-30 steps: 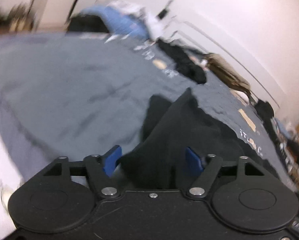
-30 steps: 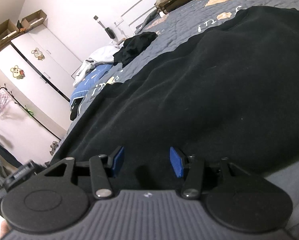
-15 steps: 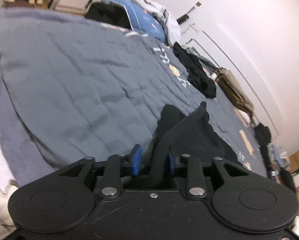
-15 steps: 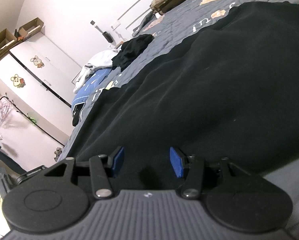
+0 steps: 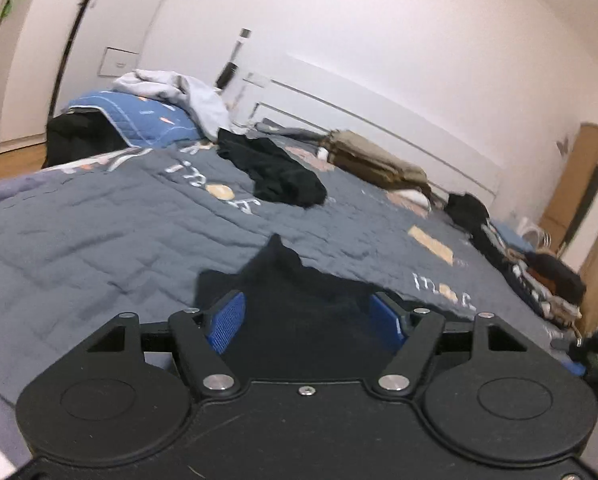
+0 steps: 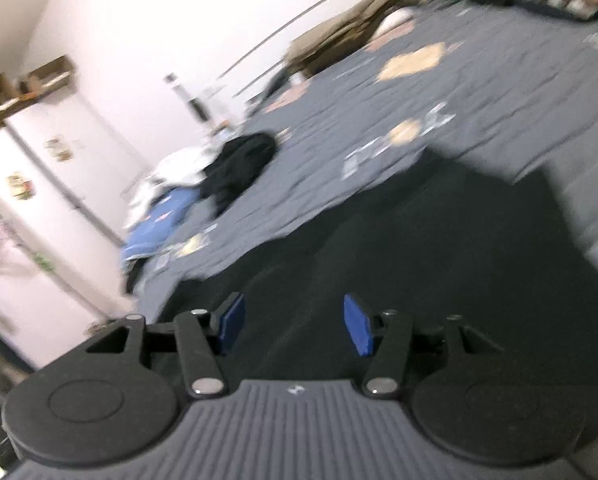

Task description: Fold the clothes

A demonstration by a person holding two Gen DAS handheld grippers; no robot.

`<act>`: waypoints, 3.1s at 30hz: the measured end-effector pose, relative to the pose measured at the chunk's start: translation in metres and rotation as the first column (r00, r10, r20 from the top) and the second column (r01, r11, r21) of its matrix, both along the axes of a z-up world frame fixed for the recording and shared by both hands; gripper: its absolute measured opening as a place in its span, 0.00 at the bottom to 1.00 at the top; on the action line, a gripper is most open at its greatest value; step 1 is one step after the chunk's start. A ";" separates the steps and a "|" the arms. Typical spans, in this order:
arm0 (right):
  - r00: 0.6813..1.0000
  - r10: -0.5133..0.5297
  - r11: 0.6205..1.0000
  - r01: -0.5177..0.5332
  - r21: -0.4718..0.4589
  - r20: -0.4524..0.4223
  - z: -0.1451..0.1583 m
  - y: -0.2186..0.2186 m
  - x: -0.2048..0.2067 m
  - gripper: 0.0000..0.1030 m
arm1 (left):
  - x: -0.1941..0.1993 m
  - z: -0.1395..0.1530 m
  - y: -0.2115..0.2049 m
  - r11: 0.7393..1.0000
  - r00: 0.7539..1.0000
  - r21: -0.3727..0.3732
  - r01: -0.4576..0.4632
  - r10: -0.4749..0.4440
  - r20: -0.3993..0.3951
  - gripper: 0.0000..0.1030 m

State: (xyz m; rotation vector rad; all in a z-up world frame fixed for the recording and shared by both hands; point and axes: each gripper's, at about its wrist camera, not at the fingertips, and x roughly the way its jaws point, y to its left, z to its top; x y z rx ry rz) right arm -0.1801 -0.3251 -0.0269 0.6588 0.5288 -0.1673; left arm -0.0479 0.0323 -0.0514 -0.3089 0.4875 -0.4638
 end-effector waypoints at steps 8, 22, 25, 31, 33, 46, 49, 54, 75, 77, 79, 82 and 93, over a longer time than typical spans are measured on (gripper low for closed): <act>0.988 -0.152 0.984 0.150 0.097 0.014 -0.025 -0.088 -0.032 0.53 | 0.001 -0.021 -0.061 0.989 0.988 0.040 0.140 -0.137 -0.066 0.67; 1.000 0.023 0.962 -0.019 0.273 -0.010 -0.073 -0.051 -0.031 0.53 | 0.053 -0.083 -0.036 0.953 0.920 -0.290 -0.090 -0.032 -0.391 0.57; 0.999 -0.045 0.947 0.044 0.317 -0.005 -0.084 -0.065 -0.047 0.51 | 0.050 -0.084 -0.012 0.941 0.925 -0.295 -0.169 0.048 -0.378 0.51; 0.993 -0.116 0.933 0.101 0.346 0.021 -0.085 -0.081 -0.067 0.50 | 0.044 -0.093 0.043 0.883 0.899 -0.328 -0.336 0.196 -0.391 0.35; 0.988 -0.155 0.939 0.143 0.313 0.014 -0.082 -0.086 -0.073 0.50 | 0.040 -0.092 0.053 0.870 0.893 -0.325 -0.371 0.238 -0.382 0.35; 0.953 -0.244 0.914 0.164 0.370 0.181 -0.057 -0.072 -0.119 0.51 | 0.008 -0.054 0.068 0.858 0.920 -0.367 -0.359 0.261 -0.292 0.74; 0.967 -0.204 0.911 0.129 0.392 0.154 -0.066 -0.056 -0.110 0.51 | 0.002 -0.049 0.060 0.863 0.950 -0.427 -0.269 0.164 -0.267 0.75; 0.960 -0.277 0.861 0.263 0.435 -0.031 -0.098 -0.058 -0.105 0.50 | 0.005 -0.060 0.034 0.867 0.958 -0.487 -0.110 -0.038 -0.284 0.82; 0.988 -0.062 0.895 -0.008 0.445 0.144 -0.091 0.025 -0.045 0.52 | -0.011 -0.092 -0.059 0.857 0.873 -0.480 0.187 -0.369 -0.320 0.83; 0.990 -0.029 0.896 -0.036 0.442 0.140 -0.097 0.032 -0.036 0.52 | -0.009 -0.102 -0.065 0.870 0.861 -0.459 0.178 -0.364 -0.356 0.83; 0.993 -0.007 0.894 -0.046 0.446 0.117 -0.099 0.039 -0.035 0.52 | -0.003 -0.110 -0.062 0.870 0.850 -0.463 0.172 -0.369 -0.376 0.82; 0.997 -0.029 0.885 -0.007 0.465 0.070 -0.113 0.034 -0.036 0.51 | 0.001 -0.113 -0.051 0.876 0.855 -0.464 0.133 -0.338 -0.393 0.81; 0.965 -0.259 0.842 0.207 0.498 0.036 -0.116 -0.010 -0.085 0.49 | -0.002 -0.102 0.017 0.900 0.901 -0.419 -0.120 -0.078 -0.426 0.80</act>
